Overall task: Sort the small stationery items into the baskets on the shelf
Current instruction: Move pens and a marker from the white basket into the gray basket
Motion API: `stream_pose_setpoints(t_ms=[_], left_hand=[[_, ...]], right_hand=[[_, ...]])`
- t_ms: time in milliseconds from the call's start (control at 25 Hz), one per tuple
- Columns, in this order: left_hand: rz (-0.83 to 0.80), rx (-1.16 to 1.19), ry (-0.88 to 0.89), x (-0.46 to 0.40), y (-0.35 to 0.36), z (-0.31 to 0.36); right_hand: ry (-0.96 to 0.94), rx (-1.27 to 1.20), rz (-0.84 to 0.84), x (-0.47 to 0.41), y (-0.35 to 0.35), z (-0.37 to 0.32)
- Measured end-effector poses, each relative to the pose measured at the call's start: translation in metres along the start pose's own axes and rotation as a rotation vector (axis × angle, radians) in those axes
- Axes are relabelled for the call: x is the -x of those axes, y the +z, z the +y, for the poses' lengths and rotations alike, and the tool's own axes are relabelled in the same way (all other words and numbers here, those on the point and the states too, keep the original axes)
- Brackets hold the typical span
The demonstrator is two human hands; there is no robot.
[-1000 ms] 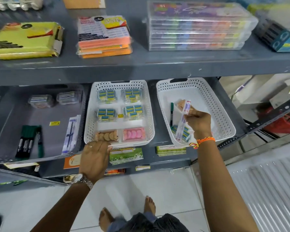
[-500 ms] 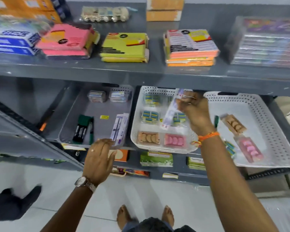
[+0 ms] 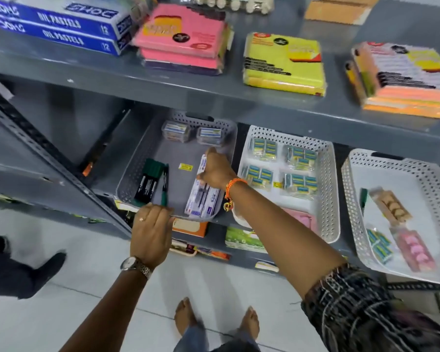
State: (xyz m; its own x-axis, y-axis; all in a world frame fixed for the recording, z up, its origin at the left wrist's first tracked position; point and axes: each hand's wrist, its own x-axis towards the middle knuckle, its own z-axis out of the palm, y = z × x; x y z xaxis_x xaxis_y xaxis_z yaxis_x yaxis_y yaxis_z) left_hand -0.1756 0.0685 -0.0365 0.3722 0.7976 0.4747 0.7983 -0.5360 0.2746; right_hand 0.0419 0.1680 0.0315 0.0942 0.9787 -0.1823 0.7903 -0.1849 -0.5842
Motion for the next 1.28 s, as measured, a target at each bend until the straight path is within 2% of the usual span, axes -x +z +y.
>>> stream_pose_setpoints(t_ms=[320, 440, 720, 880, 1080, 1280], left_hand=[[0.064, 0.032, 0.020, 0.005, 0.010, -0.004], [0.075, 0.036, 0.017, 0.004, 0.010, 0.000], [0.000, -0.028, -0.027, 0.002, 0.009, 0.014], [-0.075, -0.082, 0.019, -0.003, 0.012, 0.045], [-0.099, -0.109, 0.035, -0.012, 0.022, 0.080], [-0.132, -0.135, -0.087, -0.015, 0.042, 0.105]], right_hand=[[-0.030, 0.228, -0.083, -0.013, 0.006, -0.004], [-0.066, 0.239, -0.074, -0.015, 0.004, -0.001], [-0.086, -0.076, 0.321, 0.032, -0.060, 0.045], [0.100, -0.256, 0.536, 0.083, -0.109, 0.115], [0.349, -0.033, 0.730, 0.139, -0.160, 0.213], [0.683, -0.076, 0.719, 0.167, -0.166, 0.265]])
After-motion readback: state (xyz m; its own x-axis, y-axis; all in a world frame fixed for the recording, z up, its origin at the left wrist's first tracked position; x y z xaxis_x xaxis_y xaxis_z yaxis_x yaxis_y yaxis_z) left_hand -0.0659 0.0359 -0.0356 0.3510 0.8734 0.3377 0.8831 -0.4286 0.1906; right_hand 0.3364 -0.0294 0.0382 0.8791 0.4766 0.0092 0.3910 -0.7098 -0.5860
